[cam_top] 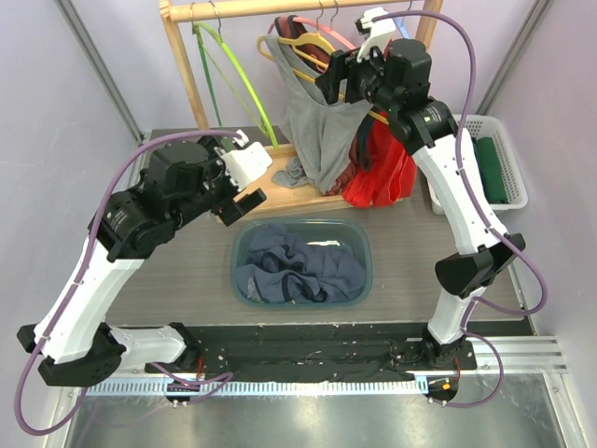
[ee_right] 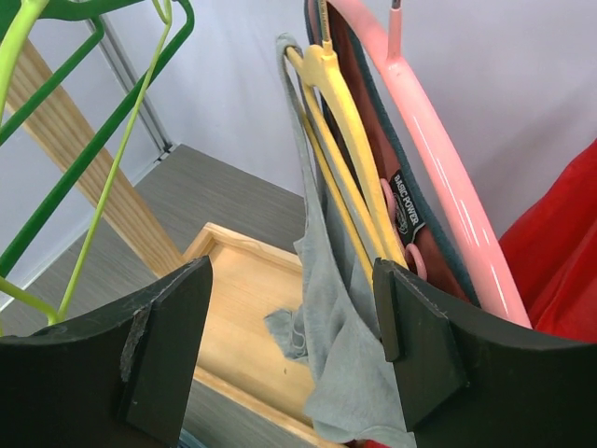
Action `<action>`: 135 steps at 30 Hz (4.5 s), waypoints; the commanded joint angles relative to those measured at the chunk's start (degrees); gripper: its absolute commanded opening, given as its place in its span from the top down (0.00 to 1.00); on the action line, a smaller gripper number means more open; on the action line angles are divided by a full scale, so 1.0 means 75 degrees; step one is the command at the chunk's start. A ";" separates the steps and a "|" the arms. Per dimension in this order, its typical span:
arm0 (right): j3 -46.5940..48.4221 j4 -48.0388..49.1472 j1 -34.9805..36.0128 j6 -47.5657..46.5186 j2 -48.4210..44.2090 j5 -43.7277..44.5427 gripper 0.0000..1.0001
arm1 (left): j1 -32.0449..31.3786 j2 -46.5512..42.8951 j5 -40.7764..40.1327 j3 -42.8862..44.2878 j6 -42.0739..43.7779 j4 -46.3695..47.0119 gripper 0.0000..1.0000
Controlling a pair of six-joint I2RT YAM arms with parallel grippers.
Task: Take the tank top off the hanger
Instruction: Pick up the hanger from the clothesline, then remove the tank top from the hanger.
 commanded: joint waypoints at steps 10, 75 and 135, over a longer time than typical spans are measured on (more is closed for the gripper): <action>-0.0178 0.0709 -0.0326 0.0328 -0.0740 -0.0835 0.22 | 0.0088 0.0114 0.0249 -0.0172 -0.0264 0.0276 0.00; 0.1556 0.1740 0.0951 -0.1008 -0.0072 0.1614 0.99 | 0.4846 0.0526 0.7570 0.1128 -0.5009 0.1963 0.02; -0.2453 0.0170 0.1338 0.0516 -0.6143 -0.0718 0.99 | 0.4846 0.0290 0.7410 0.0976 -0.5256 0.1611 0.07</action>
